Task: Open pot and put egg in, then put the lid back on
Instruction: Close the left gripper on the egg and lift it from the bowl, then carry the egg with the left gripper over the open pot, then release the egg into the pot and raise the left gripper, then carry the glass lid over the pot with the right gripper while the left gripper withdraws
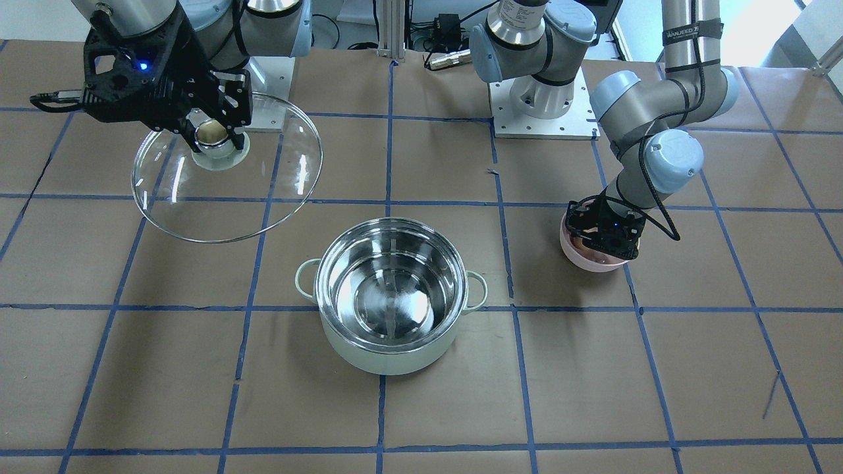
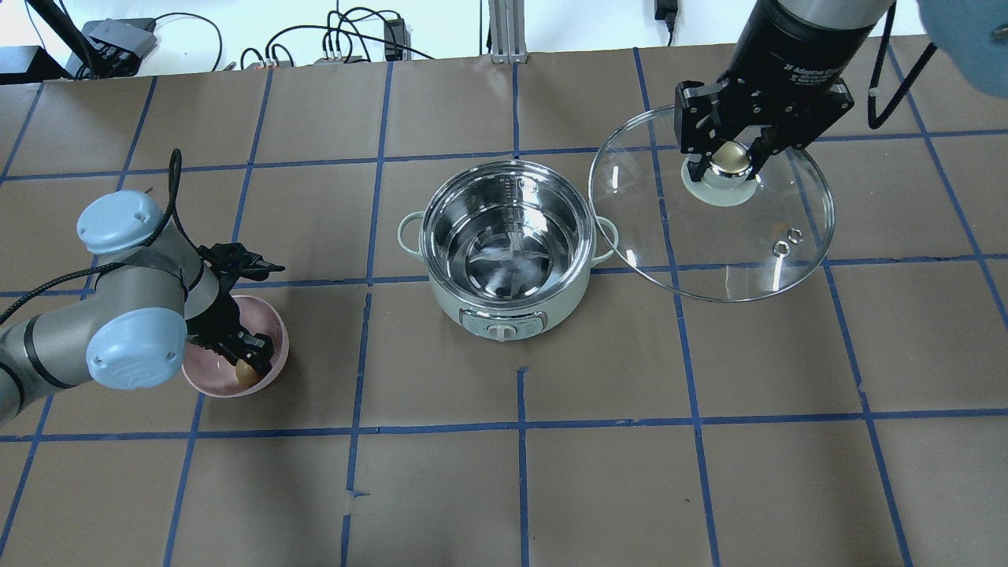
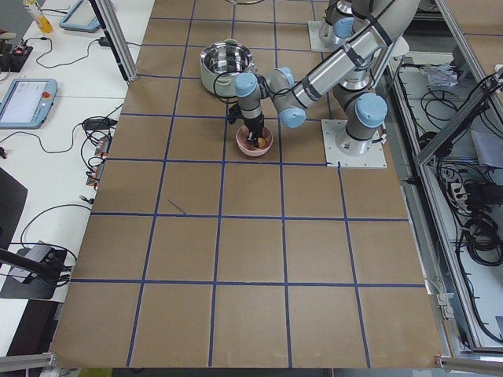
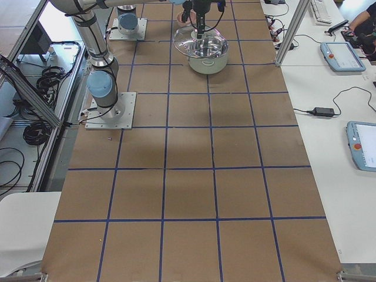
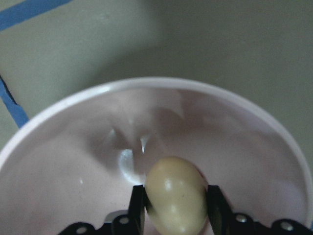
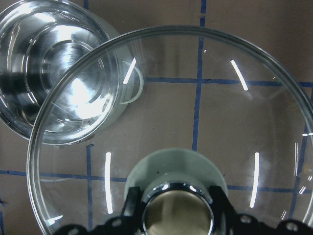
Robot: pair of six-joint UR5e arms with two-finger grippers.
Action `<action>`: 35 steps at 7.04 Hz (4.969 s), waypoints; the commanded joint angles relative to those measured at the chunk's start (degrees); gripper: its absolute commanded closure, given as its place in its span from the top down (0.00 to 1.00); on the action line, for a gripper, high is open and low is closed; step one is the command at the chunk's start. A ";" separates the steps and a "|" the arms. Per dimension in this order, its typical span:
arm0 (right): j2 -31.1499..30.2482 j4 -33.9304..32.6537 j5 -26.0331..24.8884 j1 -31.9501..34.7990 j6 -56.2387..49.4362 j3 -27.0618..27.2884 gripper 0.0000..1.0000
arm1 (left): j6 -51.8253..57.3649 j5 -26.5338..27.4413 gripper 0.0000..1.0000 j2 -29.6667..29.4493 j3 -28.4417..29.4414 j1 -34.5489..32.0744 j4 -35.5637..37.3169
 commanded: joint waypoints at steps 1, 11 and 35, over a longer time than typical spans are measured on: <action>0.15 0.03 0.01 -0.22 -0.02 0.08 0.19 | -0.03 0.07 0.02 0.08 0.03 -0.05 -0.01; 0.15 0.29 0.19 -0.04 -0.37 -0.09 0.18 | -20.88 -7.22 0.01 3.43 25.31 -15.47 -15.31; 22.10 -18.39 -0.17 19.45 17.26 -9.15 0.17 | -35.90 -2.21 1.00 11.42 41.51 -20.18 -41.58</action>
